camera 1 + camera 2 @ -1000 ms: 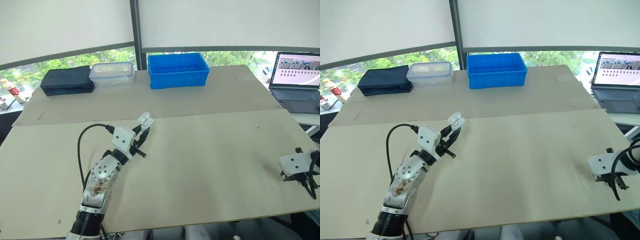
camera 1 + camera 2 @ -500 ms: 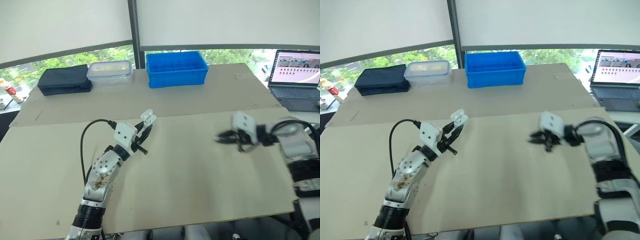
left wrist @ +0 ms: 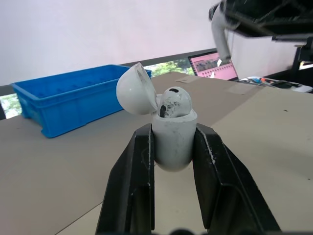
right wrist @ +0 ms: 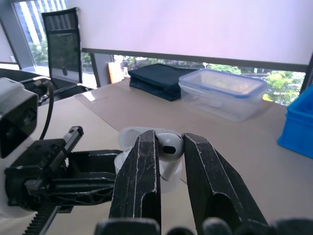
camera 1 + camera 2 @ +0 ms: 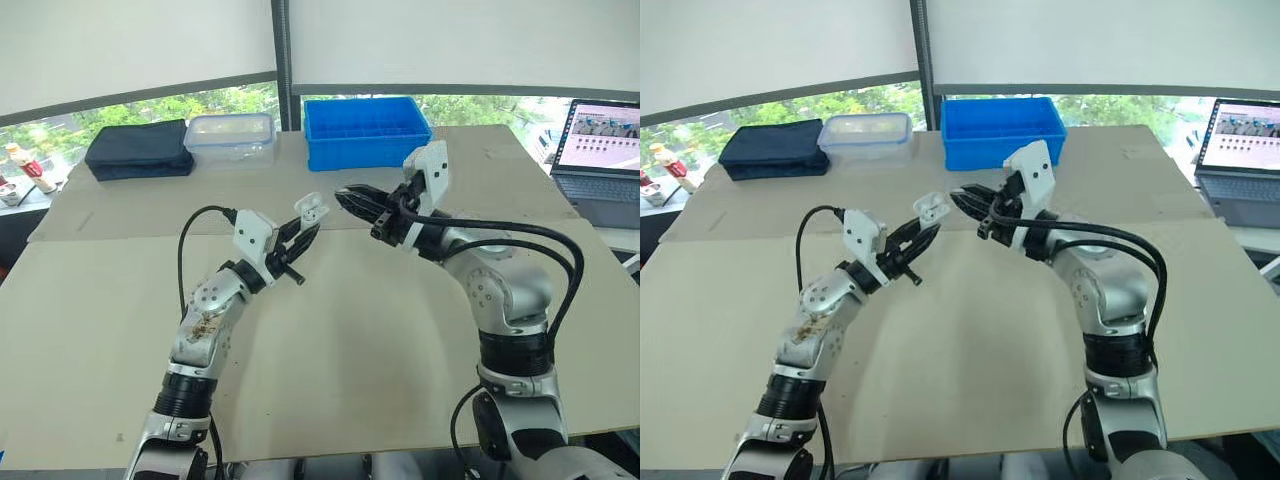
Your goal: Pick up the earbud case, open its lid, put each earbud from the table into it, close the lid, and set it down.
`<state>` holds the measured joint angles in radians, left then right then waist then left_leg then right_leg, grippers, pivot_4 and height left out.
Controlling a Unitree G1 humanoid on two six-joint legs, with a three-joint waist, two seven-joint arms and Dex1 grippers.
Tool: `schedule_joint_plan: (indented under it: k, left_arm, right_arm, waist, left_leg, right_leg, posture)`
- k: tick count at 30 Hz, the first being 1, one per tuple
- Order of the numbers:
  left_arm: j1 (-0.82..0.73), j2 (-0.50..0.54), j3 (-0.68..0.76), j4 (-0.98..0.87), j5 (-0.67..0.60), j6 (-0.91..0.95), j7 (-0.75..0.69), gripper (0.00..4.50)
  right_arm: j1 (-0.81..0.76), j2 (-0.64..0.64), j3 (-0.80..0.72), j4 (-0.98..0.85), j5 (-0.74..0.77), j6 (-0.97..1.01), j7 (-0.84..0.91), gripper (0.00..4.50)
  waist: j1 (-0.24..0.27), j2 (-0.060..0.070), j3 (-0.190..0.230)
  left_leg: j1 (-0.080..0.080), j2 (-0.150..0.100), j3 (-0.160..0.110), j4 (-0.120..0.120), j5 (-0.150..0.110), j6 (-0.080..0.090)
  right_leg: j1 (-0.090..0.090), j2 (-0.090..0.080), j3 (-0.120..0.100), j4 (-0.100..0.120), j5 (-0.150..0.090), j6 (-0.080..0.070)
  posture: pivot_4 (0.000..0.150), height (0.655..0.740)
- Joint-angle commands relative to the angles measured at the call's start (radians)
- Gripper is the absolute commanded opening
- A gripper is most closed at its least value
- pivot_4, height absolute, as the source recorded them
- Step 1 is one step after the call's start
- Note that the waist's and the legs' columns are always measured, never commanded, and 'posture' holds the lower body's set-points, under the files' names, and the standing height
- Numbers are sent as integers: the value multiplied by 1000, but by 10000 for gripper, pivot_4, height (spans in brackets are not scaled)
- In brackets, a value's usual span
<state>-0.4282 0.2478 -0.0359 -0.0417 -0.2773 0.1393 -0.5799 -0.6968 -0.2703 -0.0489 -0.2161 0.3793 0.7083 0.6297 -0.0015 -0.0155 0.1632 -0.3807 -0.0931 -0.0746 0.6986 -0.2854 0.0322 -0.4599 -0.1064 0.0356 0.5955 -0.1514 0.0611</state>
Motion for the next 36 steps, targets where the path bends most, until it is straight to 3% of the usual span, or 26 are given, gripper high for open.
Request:
schedule_joint_plan:
  k: [1, 36]
  left_arm:
    - [-20, 6, -10, -13, -4, -18, -28, 5879]
    - [-9, -20, -30, -74, -2, -29, -23, 5879]
  right_arm:
    - [-17, 24, 7, -23, 17, -47, -27, 3438]
    - [38, -33, 101, 41, -56, -182, -13, 3438]
  waist:
    - [-9, 0, 0]
    - [-13, 0, 0]
  left_leg:
    - [0, 1, 0, -1, 1, 0]
    - [2, 2, 1, -3, 1, -1]
  right_leg:
    - [0, 1, 0, 0, 1, -1]
    - [1, 2, 1, 0, 2, -2]
  posture:
    - [1500, 7400]
    - [1500, 7400]
